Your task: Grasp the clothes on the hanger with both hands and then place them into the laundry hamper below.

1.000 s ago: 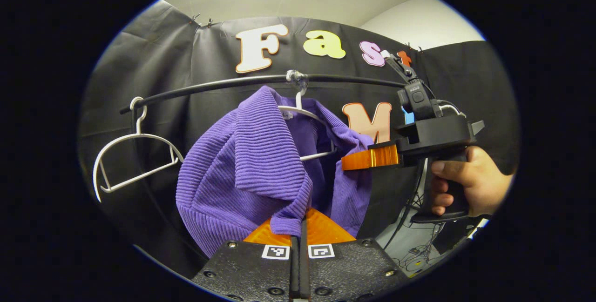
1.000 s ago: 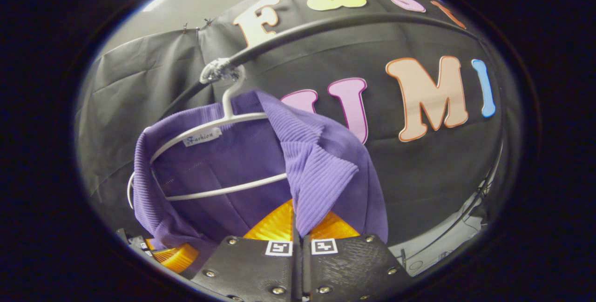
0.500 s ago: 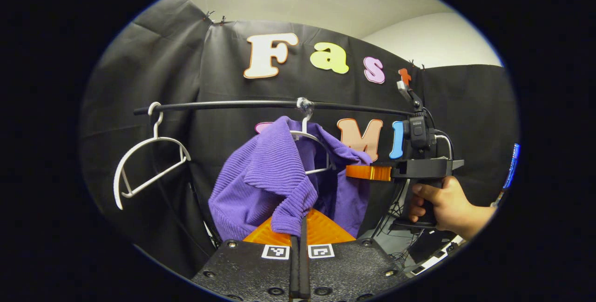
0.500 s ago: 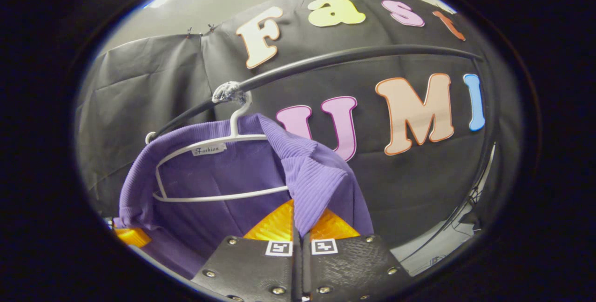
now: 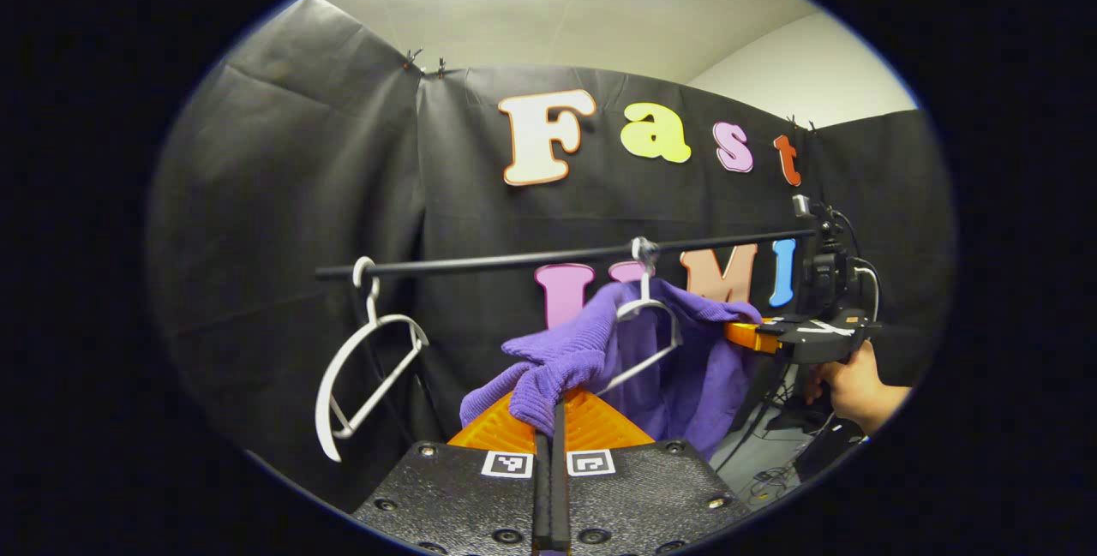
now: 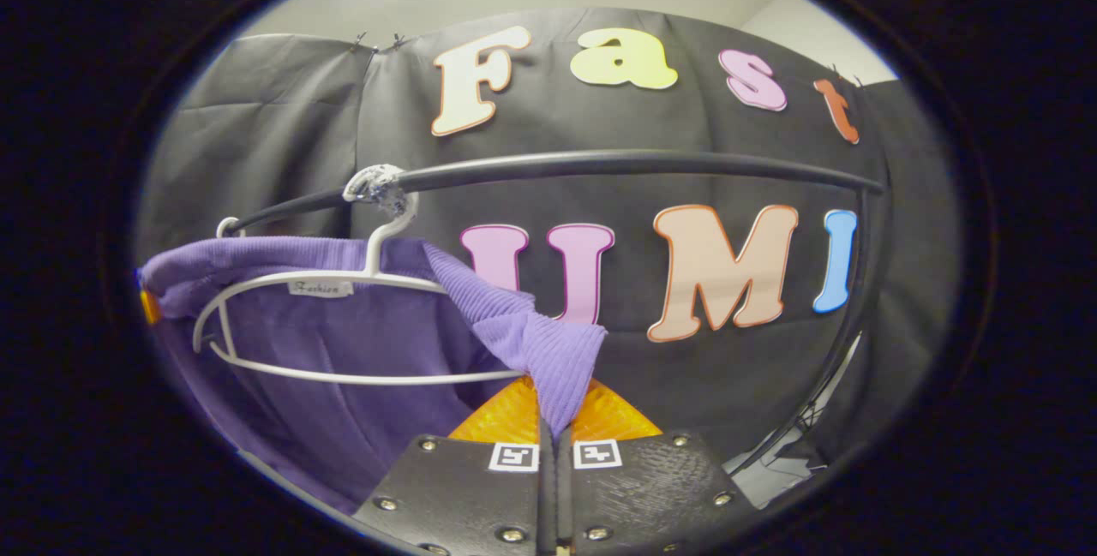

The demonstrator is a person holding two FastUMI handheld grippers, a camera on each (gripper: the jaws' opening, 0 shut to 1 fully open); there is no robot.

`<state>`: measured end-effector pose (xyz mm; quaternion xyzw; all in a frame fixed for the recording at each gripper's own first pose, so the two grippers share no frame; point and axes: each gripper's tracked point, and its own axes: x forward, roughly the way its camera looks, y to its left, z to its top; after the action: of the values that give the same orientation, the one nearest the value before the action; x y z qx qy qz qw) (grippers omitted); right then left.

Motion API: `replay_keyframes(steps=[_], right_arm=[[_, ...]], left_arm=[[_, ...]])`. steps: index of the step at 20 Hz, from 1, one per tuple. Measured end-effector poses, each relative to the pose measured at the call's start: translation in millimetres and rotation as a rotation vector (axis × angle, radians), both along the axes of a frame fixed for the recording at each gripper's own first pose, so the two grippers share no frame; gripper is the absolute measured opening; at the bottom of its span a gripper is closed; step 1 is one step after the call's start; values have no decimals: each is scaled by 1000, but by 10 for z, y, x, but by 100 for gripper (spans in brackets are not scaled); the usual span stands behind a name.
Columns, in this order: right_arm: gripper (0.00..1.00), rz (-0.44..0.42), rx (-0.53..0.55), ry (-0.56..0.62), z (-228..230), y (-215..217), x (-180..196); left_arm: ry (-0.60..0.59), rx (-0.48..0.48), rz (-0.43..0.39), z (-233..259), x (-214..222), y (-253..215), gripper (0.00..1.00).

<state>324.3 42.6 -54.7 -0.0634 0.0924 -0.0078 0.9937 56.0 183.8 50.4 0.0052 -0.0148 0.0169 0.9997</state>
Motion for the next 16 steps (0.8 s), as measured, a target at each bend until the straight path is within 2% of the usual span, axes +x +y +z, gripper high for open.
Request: replay_keyframes(steps=[4, 8, 16], right_arm=[[1, -43, -54, -47, 53, -128, 242], [0, -67, -115, -77, 16, -212, 487], [1, -160, -131, -139, -142, -434, 915]], left_arm=[[-25, 46, 42, 110, 259, 241, 0], [-53, 93, 41, 172, 546, 377, 0], [5, 45, 21, -136, 1016, 594, 0]])
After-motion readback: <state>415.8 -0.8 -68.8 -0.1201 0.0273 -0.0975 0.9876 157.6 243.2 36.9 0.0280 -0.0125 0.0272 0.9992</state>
